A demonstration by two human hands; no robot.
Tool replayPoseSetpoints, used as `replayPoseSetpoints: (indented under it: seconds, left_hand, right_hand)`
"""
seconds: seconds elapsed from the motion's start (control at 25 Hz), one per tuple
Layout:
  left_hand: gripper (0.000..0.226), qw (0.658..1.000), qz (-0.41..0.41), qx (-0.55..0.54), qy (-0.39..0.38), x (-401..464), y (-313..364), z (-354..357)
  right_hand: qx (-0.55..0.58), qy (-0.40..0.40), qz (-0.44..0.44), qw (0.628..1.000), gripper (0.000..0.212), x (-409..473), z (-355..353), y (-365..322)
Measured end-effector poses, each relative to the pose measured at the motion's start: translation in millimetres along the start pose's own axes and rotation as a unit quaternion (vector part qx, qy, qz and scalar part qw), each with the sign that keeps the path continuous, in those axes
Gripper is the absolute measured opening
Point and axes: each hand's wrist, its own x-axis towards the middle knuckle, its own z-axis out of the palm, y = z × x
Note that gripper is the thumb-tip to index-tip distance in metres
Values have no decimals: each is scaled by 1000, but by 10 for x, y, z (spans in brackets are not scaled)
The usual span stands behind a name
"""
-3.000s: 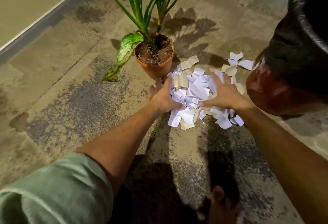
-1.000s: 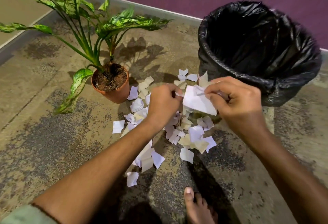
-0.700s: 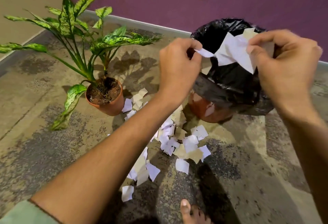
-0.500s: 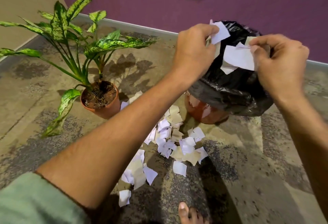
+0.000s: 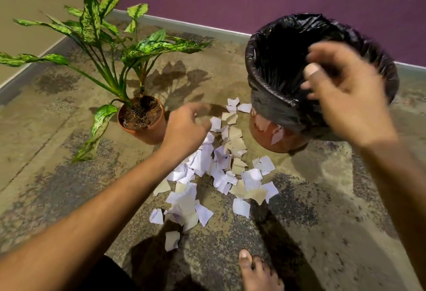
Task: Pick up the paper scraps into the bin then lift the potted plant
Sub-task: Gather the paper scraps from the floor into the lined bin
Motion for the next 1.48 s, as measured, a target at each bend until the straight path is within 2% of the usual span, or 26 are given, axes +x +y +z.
replayPoseSetpoints:
  seconds: [0.08,0.12,0.24,0.32,0.4,0.44,0.52,0.64,0.72,0.8,0.88,0.92,1.0,1.12,1.36,1.48]
  left_hand:
    - [39,995,-32,85,-40,-201,-402,42]
    - [43,989,-36,125,-77,-261,-585,75]
    - [61,950,-56,224,-212,-364,-1053,170]
    - [77,908,-65,301,-285,-457,-1273,244]
    - [93,857,-75,390,-328,-551,-1410,313]
    - [100,839,-82,417,-339,-578,-1452,343]
    - [110,827,-106,420,-359,-640,-1499,402]
    - [108,848,-114,362,-370,-756,-1540,511]
    - [89,873,-103,308,-364,-797,-1529,575]
    - [59,890,-81,279,-351,-783,-1532,605]
    - [31,901,-70,271,-330,-721,-1552,601]
    - [24,905,-75,270,-321,-686,-1571,596]
    - [23,910,-82,272,-302,-611,-1553,563]
    - [22,927,-94,253,-261,-499,-1468,497]
    - [19,965,-65,190,-168,-329,-1287,354]
    - [25,978,-64,141,-140,-282,-1195,288]
  right_hand:
    - [-26,-138,-2,990,30,-313,320,-82]
    - [-63,-224,10,972,33,-479,514,-58]
    - [-162,-443,16,881,57,-992,1157,259]
    - [-199,-511,-12,836,74,-1300,1503,505]
    - [-218,-531,-57,817,91,-1563,1769,677]
    - [-222,-531,-70,815,98,-1659,1881,719]
    - [-237,-530,-82,810,105,-1793,2056,740]
    - [-269,-505,-106,813,93,-1873,2226,696]
    - [-277,-472,-125,828,75,-1895,2277,693]
    - [-258,-448,-126,847,58,-1893,2273,749]
    - [-235,-432,-117,863,47,-1844,2233,839]
    - [-223,-416,-112,874,44,-1813,2200,860]
    - [-189,-355,-100,910,41,-1742,2138,899]
    - [-129,-301,-50,944,36,-1661,2064,923]
    - [-62,-221,8,973,46,-1237,1661,535]
    - [-54,-122,-42,990,36,-806,1253,216]
